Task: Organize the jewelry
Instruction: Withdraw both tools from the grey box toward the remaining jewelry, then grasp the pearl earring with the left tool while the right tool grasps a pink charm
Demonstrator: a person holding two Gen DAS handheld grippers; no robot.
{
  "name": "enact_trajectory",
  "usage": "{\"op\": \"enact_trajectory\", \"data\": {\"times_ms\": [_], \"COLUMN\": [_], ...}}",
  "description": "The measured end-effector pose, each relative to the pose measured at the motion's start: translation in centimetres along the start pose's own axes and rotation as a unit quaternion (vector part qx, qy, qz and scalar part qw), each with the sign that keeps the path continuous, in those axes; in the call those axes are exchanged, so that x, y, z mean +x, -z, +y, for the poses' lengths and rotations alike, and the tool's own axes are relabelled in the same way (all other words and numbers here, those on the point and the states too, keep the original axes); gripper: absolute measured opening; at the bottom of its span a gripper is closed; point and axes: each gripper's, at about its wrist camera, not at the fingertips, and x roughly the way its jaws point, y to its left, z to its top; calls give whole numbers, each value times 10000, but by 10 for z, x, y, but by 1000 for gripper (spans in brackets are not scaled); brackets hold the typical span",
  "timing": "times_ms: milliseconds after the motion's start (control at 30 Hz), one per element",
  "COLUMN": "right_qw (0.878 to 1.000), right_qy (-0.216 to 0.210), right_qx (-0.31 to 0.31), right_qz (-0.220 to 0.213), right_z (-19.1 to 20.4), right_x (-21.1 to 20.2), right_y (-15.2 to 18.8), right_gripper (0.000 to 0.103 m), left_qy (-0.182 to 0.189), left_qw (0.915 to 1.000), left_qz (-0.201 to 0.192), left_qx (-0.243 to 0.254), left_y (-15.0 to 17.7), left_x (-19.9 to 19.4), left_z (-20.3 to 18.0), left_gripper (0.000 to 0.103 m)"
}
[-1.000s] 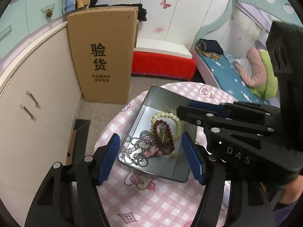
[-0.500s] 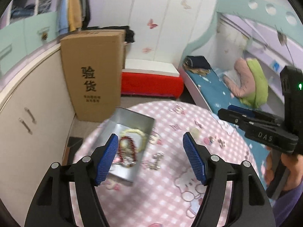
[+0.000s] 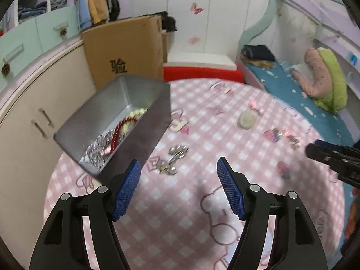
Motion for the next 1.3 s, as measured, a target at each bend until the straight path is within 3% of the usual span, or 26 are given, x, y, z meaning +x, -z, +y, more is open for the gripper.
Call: {"op": "enact_trajectory", "data": {"times_ms": [133,267,467,533,600,733,833,1033,1167,1300], "right_qw": [10000,9999,9995,9992,9984,9982,9975,9953,9934,9931], "right_qy": [46,54,275,371,538,576,693,890,1001,1010], "right_qx": [-48,-139,-135,-121,-156,-128,-164,-366,-549,-597], "right_qz": [33,82,11,-13,-51,-68,-25,-68,-87,-86], "right_z": [-6,-6,-12,-15,-17,-24,-26,-26,-21,-21], "right_x": [4,11,15,17,20,29,37,47,47,43], "right_y": [9,13,12,10,7,0,-5,-9,-6,-2], "right_gripper": [45,45,46,51,52,52,52,50,33,32], "left_qy": [-161,-331,-287,-267,-242,-224,-21,726,1164,1486], "left_qw": [9997,9991,9992,9994,9994,9993,9993,9969,9929,9888], "left_qz": [107,239,260,231,198,186,258,303,219,50], "left_qx": [-159,-63,-39,7,145,238,274,81,56,91], "left_y": [7,14,18,17,16,14,12,-1,-11,-24], "left_x": [14,28,37,38,38,38,36,13,-8,-31], "left_z": [6,10,13,12,9,5,6,8,6,6], "left_gripper": [67,53,49,42,25,19,18,18,18,18]}}
